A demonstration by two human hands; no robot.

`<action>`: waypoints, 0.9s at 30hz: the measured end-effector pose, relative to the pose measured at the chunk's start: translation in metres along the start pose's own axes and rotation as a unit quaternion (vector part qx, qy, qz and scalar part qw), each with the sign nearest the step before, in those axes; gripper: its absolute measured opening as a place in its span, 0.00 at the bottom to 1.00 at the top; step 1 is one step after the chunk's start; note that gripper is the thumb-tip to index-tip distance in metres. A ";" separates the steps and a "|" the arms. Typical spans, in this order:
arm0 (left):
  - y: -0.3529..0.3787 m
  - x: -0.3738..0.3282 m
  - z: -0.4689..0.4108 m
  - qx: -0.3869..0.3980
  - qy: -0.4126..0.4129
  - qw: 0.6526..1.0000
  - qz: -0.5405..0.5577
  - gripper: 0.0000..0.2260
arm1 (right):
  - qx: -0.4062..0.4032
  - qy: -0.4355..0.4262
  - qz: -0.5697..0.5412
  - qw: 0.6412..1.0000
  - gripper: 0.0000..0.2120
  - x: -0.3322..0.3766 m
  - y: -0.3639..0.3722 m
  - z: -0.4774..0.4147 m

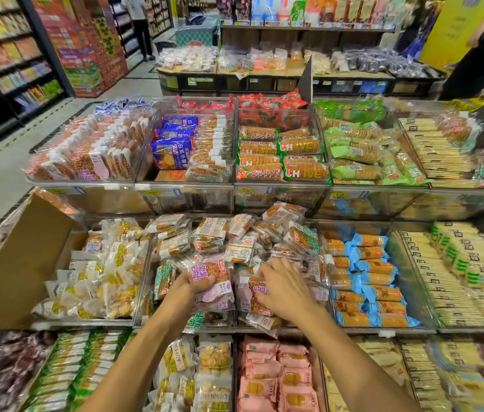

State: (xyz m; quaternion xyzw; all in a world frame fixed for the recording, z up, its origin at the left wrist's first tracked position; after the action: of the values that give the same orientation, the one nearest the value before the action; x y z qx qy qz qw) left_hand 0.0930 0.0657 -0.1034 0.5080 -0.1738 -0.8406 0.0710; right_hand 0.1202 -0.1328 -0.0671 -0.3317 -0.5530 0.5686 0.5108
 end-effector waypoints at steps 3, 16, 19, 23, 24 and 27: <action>-0.003 -0.008 0.008 -0.025 0.015 1.000 0.002 0.39 | -0.006 0.003 -0.034 0.999 0.17 0.003 -0.009 0.000; -0.028 -0.016 0.024 -0.075 0.038 0.996 0.006 0.37 | -0.101 0.152 -0.743 0.644 0.34 -0.034 -0.003 -0.006; -0.028 -0.022 0.030 -0.093 0.047 0.994 0.029 0.41 | -0.076 0.178 -0.871 0.451 0.30 -0.027 0.012 -0.008; -0.023 -0.025 0.035 -0.088 0.046 0.995 0.030 0.41 | -0.006 0.176 -0.886 0.429 0.18 -0.001 0.016 -0.004; -0.024 -0.025 0.036 -0.092 0.044 0.994 0.034 0.38 | 0.004 0.174 -0.877 0.447 0.17 0.002 0.017 -0.003; -0.023 -0.025 0.043 -0.098 0.036 0.994 0.012 0.30 | 0.038 0.155 -0.847 0.506 0.20 0.010 0.016 -0.002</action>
State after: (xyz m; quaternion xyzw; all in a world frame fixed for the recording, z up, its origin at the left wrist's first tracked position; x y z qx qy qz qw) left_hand 0.0684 0.1036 -0.0732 0.5268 -0.0941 -0.8337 0.1364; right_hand 0.1164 -0.1204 -0.0814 0.2320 -0.4598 -0.1753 0.8390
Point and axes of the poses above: each hand's wrist, its own z-axis away from the middle knuckle, its own y-axis out of the palm, x = y × z, the point moved 10 cm from there along -z, towards the middle knuckle, and after that the axes turned 5 degrees about x, right-handed, at the moved point
